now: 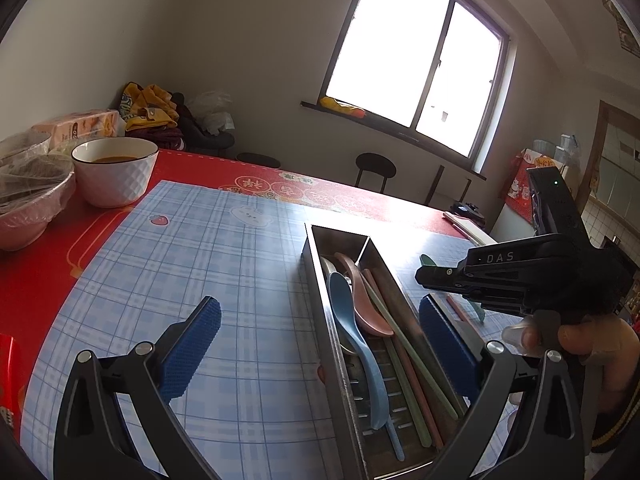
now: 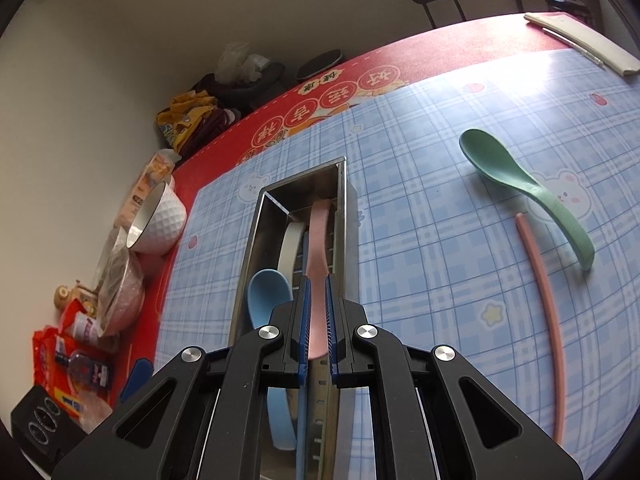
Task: Organize utensils
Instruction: 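Carry the green chopstick into the steel tray and open the right gripper, then grasp the last pink chopstick with the left gripper and lift it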
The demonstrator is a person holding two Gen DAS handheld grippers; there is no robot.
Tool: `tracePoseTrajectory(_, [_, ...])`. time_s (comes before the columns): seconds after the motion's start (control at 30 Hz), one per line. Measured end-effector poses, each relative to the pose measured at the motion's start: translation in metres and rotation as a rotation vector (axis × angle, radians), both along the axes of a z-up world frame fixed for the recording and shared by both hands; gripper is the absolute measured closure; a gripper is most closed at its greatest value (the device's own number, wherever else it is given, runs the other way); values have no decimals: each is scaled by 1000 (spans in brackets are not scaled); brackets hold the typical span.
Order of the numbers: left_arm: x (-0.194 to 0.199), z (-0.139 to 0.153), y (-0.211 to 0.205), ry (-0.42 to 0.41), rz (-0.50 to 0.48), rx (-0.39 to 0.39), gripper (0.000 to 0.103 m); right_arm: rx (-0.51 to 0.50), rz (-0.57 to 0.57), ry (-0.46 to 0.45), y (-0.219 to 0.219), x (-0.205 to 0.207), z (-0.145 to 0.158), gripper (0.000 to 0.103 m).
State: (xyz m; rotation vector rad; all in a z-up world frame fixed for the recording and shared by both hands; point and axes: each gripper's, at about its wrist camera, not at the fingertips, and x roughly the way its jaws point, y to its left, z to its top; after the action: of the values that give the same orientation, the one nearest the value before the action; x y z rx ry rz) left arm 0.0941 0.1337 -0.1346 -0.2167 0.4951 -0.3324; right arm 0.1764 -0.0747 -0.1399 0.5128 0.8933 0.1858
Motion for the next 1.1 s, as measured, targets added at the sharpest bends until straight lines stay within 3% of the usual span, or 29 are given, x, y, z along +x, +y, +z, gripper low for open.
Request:
tracePoseTrajectory(0.17, [1, -1, -1, 4, -9, 2, 6, -47, -4, -84, -31, -13, 5, 95])
tracePoseTrajectory(0.37, [1, -3, -4, 6, -8, 16, 6, -222, -11, -186, -78, -35, 6, 95])
tracePoseTrajectory(0.5, [5, -3, -2, 31, 54, 27, 6, -323, 7, -229, -110, -50, 3, 95])
tracePoseTrajectory(0.67, [-1, 15, -18, 38, 164, 119, 17, -327, 34, -234, -151, -56, -4, 95])
tracePoseTrajectory(0.77, [-11, 39, -46, 16, 144, 116, 17, -295, 26, -236, -171, -52, -8, 95])
tracePoseTrajectory(0.9, [-20, 57, -112, -17, 56, 183, 22, -258, 29, -263, -183, -38, -7, 95])
tracePoseTrajectory(1.1, [-8, 29, -204, 98, -80, 249, 35, -165, 21, -281, -197, -27, -19, 95])
